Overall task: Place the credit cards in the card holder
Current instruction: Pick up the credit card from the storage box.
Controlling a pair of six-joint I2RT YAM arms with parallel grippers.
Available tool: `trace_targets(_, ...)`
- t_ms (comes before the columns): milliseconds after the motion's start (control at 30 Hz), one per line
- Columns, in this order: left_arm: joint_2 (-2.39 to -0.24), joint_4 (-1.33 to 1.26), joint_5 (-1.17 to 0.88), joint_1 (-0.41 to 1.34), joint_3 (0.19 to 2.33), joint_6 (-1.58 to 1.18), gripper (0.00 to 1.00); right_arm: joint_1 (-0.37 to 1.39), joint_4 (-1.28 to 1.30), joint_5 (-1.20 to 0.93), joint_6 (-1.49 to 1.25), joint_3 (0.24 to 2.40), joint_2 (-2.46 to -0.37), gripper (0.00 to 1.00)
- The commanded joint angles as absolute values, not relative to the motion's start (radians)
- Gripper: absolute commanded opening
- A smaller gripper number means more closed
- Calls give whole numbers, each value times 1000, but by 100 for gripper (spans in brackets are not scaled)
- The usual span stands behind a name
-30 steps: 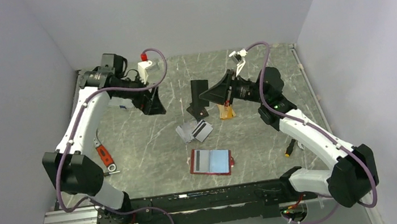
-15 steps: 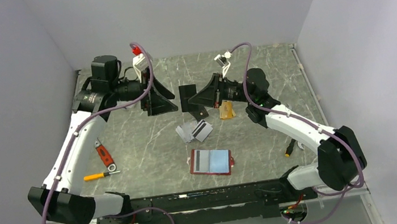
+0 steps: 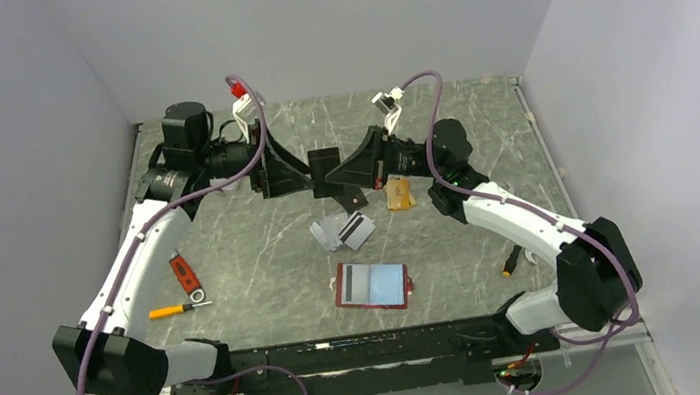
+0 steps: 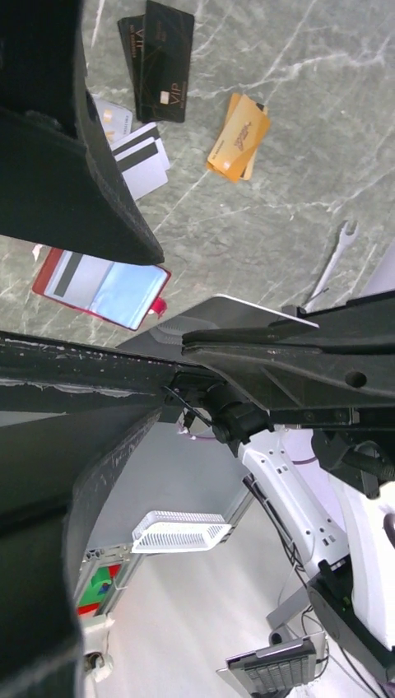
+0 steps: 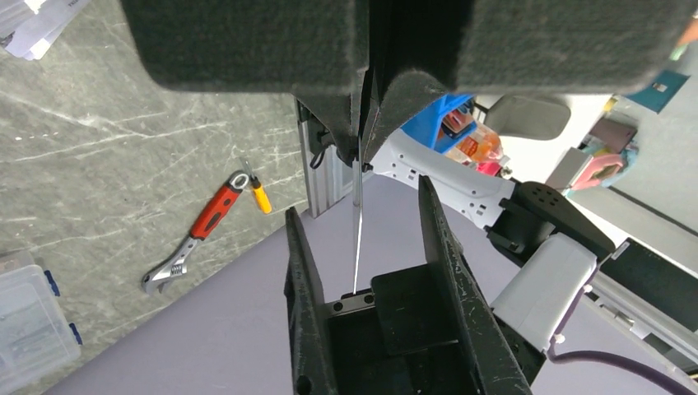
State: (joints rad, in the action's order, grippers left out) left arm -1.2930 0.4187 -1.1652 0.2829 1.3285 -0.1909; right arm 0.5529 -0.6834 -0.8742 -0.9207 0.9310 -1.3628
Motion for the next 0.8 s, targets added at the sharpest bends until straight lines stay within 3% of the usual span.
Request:
trace_targets(0,-1298,290,-1241,280,1335,-284,62,565,-736,-894,-927,993,-1380,0)
trace_targets(133,-1326,269,-1270,280,1357,-316,37,570,-730,-899,-922,1005,-1398,0)
trace_targets(267,-1337,251,-1279,280,1363,-331,31,574,-736,-897,-923,1006,-1410,0)
trace_targets(467,-1352,261,-1288,281,1386,-326,0,575,-740,-910,-928,1015,-1427,0)
trace_targets(700,-1360,262,-1304,281,1400,-329,0,602,-682,-908,-886,1009,-1420,0)
trace_targets(767,-1361,258,-1303,281,1403,-336,4,616,-645,-903,-862,1013,-1420,0)
